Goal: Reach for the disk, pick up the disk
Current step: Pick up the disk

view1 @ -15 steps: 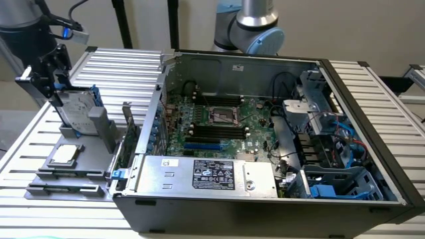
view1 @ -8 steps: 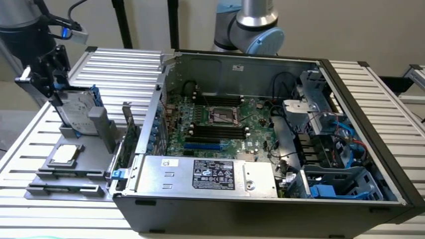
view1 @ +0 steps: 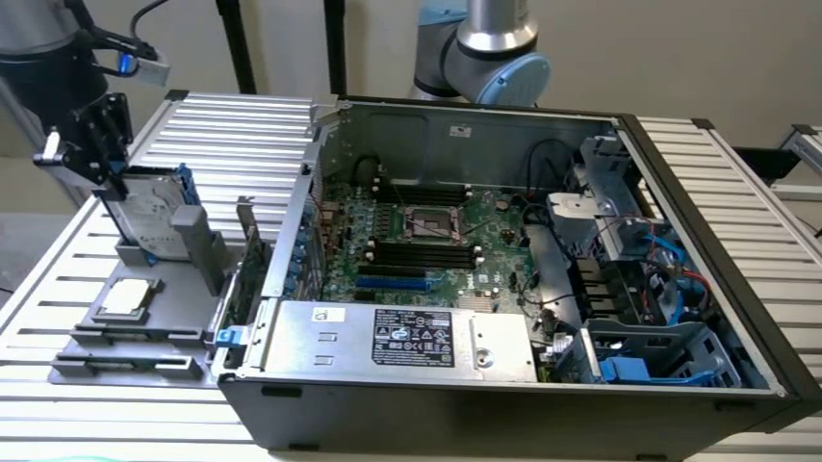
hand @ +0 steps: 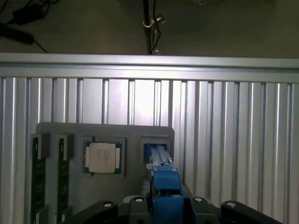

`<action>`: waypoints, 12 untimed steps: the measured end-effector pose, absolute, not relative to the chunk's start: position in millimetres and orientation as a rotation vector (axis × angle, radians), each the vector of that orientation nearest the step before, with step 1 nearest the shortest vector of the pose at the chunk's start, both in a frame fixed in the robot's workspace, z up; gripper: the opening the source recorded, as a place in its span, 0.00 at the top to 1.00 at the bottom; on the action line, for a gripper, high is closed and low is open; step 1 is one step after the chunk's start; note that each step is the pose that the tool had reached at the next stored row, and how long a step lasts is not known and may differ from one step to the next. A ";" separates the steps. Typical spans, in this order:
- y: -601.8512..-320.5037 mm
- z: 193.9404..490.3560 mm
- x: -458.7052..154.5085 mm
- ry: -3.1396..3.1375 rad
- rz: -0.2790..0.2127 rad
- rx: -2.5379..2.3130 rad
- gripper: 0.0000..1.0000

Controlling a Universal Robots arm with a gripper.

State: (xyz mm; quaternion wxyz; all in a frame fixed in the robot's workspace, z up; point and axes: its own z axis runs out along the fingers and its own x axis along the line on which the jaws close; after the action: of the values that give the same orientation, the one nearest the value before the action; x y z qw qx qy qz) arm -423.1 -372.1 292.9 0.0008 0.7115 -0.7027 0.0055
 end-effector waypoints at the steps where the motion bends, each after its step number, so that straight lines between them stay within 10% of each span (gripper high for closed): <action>1: -372.6 292.8 -423.1 -2.207 0.017 2.234 0.67; 12: -377.5 292.9 -423.0 -2.206 0.017 2.234 0.67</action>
State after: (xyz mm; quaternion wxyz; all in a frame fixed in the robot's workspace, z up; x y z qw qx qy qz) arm -423.0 -377.5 292.9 0.0007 0.7115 -0.7027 0.0056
